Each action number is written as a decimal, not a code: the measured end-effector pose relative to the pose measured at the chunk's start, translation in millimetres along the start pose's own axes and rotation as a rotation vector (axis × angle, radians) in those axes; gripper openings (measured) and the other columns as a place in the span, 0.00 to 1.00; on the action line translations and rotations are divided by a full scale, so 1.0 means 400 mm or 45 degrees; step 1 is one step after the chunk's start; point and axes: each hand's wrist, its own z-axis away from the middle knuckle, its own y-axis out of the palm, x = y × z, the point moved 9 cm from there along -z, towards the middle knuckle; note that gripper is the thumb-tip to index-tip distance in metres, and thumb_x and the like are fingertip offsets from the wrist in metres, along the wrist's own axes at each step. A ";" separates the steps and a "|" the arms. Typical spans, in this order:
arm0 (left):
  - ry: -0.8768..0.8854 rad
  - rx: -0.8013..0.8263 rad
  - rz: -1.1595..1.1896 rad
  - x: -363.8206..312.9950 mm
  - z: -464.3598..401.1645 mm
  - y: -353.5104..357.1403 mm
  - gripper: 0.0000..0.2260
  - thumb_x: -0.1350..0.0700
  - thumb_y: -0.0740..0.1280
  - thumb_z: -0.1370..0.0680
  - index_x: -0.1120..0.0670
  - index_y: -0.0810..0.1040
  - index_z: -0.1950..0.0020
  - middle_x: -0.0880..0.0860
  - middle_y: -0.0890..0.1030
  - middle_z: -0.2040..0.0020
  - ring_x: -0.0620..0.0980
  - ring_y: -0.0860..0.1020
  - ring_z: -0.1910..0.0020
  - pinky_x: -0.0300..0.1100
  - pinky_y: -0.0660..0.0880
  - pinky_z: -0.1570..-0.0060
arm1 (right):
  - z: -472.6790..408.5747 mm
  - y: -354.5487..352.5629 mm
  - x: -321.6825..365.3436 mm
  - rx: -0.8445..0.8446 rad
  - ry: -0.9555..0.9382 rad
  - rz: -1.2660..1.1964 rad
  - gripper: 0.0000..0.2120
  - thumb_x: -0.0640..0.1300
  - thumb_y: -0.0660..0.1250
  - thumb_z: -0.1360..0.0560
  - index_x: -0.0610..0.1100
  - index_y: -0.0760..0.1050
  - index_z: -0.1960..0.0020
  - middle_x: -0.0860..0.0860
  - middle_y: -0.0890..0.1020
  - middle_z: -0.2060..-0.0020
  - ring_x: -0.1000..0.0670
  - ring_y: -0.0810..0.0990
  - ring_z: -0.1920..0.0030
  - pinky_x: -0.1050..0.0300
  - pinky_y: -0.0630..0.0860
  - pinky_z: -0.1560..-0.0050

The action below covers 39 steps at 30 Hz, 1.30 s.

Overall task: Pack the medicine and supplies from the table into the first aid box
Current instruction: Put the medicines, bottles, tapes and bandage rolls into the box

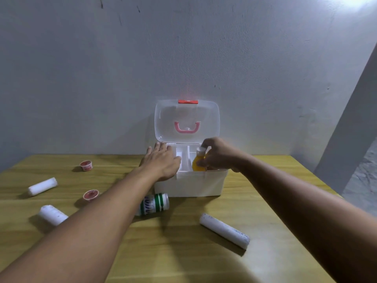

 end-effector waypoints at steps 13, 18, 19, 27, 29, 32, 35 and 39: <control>0.036 0.056 0.272 0.016 -0.008 -0.031 0.25 0.53 0.49 0.19 0.58 0.51 0.22 0.55 0.49 0.20 0.52 0.47 0.21 0.51 0.49 0.25 | 0.048 -0.029 0.078 -0.309 -0.298 0.378 0.17 0.41 0.72 0.27 0.42 0.77 0.39 0.46 0.82 0.44 0.46 0.81 0.48 0.55 0.79 0.48; 0.096 0.141 0.173 0.032 -0.019 -0.004 0.26 0.54 0.50 0.18 0.59 0.47 0.21 0.55 0.46 0.20 0.51 0.44 0.21 0.48 0.47 0.24 | 0.154 0.042 0.181 -0.398 -0.642 0.381 0.09 0.36 0.67 0.31 0.46 0.83 0.56 0.48 0.86 0.62 0.46 0.83 0.61 0.51 0.80 0.59; 0.098 0.140 0.154 0.034 -0.019 0.003 0.27 0.55 0.50 0.18 0.59 0.46 0.21 0.55 0.45 0.20 0.51 0.44 0.21 0.47 0.46 0.24 | 0.159 0.081 0.181 -0.278 -0.643 0.369 0.08 0.37 0.68 0.31 0.46 0.84 0.56 0.48 0.86 0.62 0.46 0.83 0.61 0.52 0.80 0.57; 0.108 0.140 0.109 0.038 -0.022 0.012 0.27 0.54 0.48 0.19 0.59 0.44 0.22 0.54 0.43 0.20 0.50 0.42 0.21 0.45 0.44 0.24 | 0.187 0.273 0.183 0.036 -0.771 0.517 0.20 0.48 0.71 0.28 0.46 0.77 0.37 0.47 0.83 0.46 0.46 0.79 0.47 0.52 0.77 0.48; 0.111 0.140 0.104 0.040 -0.025 0.014 0.27 0.55 0.48 0.19 0.60 0.44 0.22 0.55 0.43 0.20 0.50 0.43 0.21 0.45 0.44 0.24 | 0.192 0.290 0.184 0.044 -0.826 0.590 0.23 0.48 0.71 0.28 0.44 0.75 0.34 0.46 0.81 0.44 0.45 0.76 0.44 0.50 0.75 0.46; 0.103 0.152 0.092 0.047 -0.028 0.017 0.27 0.55 0.49 0.19 0.60 0.44 0.22 0.55 0.43 0.20 0.50 0.42 0.21 0.47 0.45 0.23 | 0.186 0.275 0.160 0.080 -0.734 0.735 0.24 0.50 0.72 0.33 0.47 0.76 0.37 0.47 0.77 0.48 0.46 0.75 0.48 0.52 0.75 0.50; 0.082 0.163 0.058 0.046 -0.025 0.019 0.28 0.54 0.48 0.19 0.58 0.43 0.21 0.53 0.42 0.20 0.49 0.41 0.21 0.54 0.44 0.23 | 0.186 0.263 0.140 0.108 -0.665 0.876 0.23 0.53 0.71 0.36 0.47 0.77 0.43 0.48 0.77 0.51 0.46 0.76 0.51 0.50 0.77 0.50; 0.051 0.207 -0.103 0.033 -0.023 0.013 0.27 0.52 0.46 0.19 0.56 0.42 0.21 0.52 0.41 0.20 0.48 0.41 0.21 0.63 0.38 0.26 | 0.199 0.299 0.138 0.139 -0.703 0.849 0.21 0.52 0.70 0.33 0.47 0.75 0.43 0.48 0.81 0.54 0.45 0.78 0.54 0.50 0.77 0.53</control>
